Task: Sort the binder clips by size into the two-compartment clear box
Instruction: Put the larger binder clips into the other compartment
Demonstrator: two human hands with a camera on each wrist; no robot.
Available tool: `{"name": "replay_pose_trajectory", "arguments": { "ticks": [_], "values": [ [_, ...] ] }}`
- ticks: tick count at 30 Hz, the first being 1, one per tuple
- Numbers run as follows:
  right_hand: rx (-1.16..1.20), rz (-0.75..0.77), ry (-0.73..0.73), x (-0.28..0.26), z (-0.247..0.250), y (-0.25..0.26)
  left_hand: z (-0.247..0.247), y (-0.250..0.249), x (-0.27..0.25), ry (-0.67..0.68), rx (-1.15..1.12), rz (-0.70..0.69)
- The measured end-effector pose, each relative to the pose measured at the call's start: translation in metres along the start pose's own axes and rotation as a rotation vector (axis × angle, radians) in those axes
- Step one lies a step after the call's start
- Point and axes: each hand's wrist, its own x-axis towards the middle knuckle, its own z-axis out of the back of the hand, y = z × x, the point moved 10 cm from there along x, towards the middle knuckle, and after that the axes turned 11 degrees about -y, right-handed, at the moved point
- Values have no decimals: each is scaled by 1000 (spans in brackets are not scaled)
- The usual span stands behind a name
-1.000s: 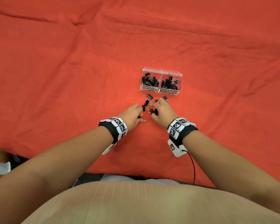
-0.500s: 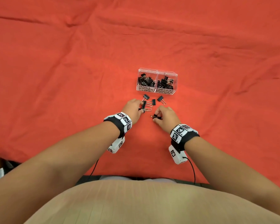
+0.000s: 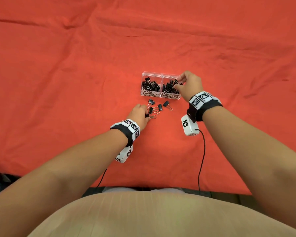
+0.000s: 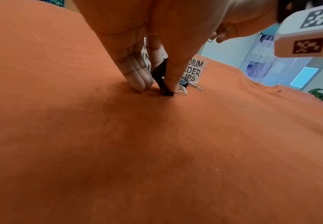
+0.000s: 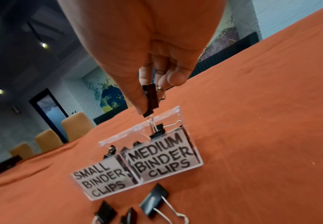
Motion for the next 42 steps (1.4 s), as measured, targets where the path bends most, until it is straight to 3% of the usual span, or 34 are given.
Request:
{"name": "replay_pose_trajectory", "arguments": {
  "ticks": [8, 13, 17, 25, 29, 32, 34, 39, 42],
  "values": [
    [-58, 151, 35, -13, -17, 18, 2, -1, -8, 51, -41, -9],
    [-241, 332, 264, -65, -69, 14, 21, -2, -4, -25, -175, 25],
    [-420, 269, 270, -77, -80, -17, 44, -25, 13, -74, -265, 8],
    [-250, 215, 217, -79, -68, -39, 58, -95, 68, -116, -261, -91],
    [11, 53, 5, -62, -24, -41, 48, -114, 87, -108, -179, -139],
    [137, -24, -172, -41, 15, -35, 34, -125, 90, -49, -18, -255],
    [195, -51, -210, -27, 27, -31, 25, -127, 88, -3, 70, -337],
    [88, 1, -92, -9, 6, -19, 2, -126, 75, 89, 273, -476],
    [-61, 82, 41, -6, -18, -14, 4, -120, 75, 72, 241, -472]
  ]
}}
